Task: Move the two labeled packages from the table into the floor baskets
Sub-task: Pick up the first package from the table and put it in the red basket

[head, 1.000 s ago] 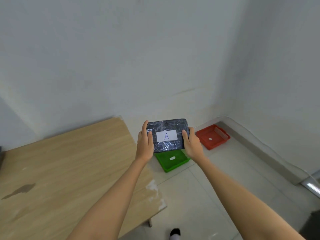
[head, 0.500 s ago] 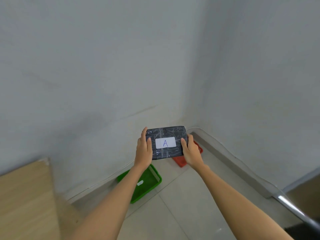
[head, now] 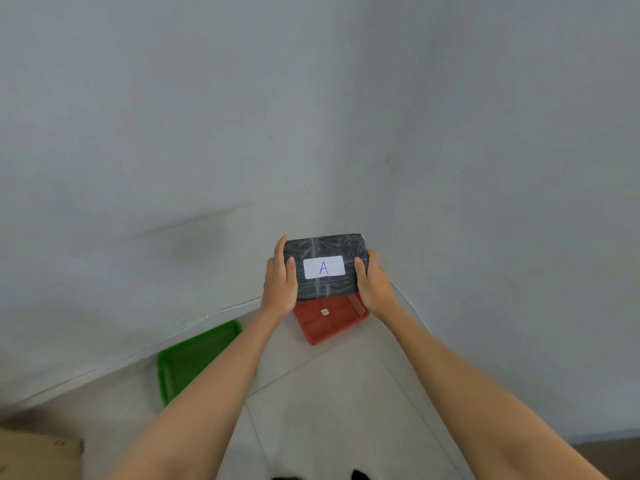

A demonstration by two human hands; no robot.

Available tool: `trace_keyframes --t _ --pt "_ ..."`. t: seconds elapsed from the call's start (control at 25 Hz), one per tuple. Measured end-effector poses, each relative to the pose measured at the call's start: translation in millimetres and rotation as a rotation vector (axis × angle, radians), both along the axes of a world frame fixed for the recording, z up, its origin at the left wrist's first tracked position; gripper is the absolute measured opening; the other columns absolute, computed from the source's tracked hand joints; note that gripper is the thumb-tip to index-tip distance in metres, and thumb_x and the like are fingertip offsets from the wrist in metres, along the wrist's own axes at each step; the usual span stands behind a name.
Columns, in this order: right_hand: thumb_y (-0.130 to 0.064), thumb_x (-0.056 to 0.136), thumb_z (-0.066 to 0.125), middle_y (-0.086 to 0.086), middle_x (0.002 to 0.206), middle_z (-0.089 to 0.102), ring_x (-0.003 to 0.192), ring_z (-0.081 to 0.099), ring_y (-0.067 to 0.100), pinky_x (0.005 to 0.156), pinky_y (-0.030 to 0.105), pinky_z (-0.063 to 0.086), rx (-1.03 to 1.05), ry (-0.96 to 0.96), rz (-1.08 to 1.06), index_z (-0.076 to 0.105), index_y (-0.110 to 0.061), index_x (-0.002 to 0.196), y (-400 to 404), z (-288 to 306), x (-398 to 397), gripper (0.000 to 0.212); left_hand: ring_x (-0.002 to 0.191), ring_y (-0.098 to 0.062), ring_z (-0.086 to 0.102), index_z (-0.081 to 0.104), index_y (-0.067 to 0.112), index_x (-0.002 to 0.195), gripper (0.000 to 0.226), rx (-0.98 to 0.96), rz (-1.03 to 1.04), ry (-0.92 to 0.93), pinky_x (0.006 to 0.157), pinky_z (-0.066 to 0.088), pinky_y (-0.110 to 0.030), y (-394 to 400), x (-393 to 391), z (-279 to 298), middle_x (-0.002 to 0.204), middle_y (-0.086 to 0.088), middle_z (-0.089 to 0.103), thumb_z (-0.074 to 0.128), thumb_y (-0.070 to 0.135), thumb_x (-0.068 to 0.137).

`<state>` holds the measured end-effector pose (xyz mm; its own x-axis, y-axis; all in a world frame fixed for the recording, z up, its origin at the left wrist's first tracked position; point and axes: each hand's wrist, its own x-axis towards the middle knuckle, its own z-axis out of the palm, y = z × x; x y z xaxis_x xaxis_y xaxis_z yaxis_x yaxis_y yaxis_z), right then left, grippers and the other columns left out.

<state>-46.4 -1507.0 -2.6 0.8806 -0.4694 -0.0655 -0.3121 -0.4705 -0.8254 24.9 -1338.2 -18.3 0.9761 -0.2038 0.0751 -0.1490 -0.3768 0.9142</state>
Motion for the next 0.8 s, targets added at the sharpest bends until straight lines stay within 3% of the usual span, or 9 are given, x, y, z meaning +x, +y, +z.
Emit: trace_keyframes --t 0.12,0.32,0.48,0.64,0.8 --pt "-0.041 0.099 0.030 0.012 0.115 0.063 0.105 0.059 0.033 0.091 0.052 0.048 -0.008 0.032 0.070 0.040 -0.015 0.121 -53.0 -8.3 33.8 0.036 0.120 -0.022 0.047 0.022 0.024 0.147 0.047 0.018 0.059 0.009 0.096 0.030 -0.024 -48.7 20.6 -9.3 0.135 -0.015 0.047 0.029 0.024 0.101" --pt "-0.038 0.100 0.030 0.010 0.114 0.064 0.103 0.061 0.031 0.090 0.050 0.049 -0.011 0.078 0.184 0.041 -0.012 0.121 -118.9 -37.4 94.4 0.035 0.126 -0.025 0.044 0.018 0.022 0.148 0.049 0.035 0.110 0.096 0.099 0.031 -0.027 -108.7 70.3 -44.7 0.141 -0.015 0.043 0.029 0.022 0.101" --pt "-0.037 0.100 0.029 0.001 0.098 0.059 0.097 0.062 0.030 0.087 0.047 0.051 -0.004 0.116 0.211 0.040 -0.012 0.120 -164.1 -74.5 141.7 0.034 0.130 -0.025 0.042 0.013 0.022 0.149 0.051 0.058 0.068 0.161 0.102 0.030 -0.026 -148.5 115.8 -80.3 0.145 -0.012 0.040 0.029 0.021 0.100" --pt "-0.036 0.101 0.030 0.002 0.097 0.060 0.093 0.061 0.027 0.081 0.041 0.051 -0.003 0.159 0.234 0.041 -0.011 0.119 -202.0 -137.0 187.2 0.033 0.133 -0.025 0.040 0.013 0.016 0.149 0.052 0.061 0.097 0.214 0.106 0.029 -0.027 -184.0 148.5 -135.5 0.148 -0.010 0.038 0.030 0.016 0.100" --pt "-0.029 0.101 0.032 -0.002 0.101 0.057 0.090 0.058 0.019 0.073 0.028 0.041 0.015 0.170 0.265 0.043 -0.008 0.122 -231.7 -239.5 226.3 0.032 0.133 -0.027 0.041 0.014 0.012 0.149 0.052 0.054 0.135 0.258 0.114 0.031 -0.040 -217.9 178.7 -234.9 0.147 -0.011 0.039 0.030 0.011 0.100"
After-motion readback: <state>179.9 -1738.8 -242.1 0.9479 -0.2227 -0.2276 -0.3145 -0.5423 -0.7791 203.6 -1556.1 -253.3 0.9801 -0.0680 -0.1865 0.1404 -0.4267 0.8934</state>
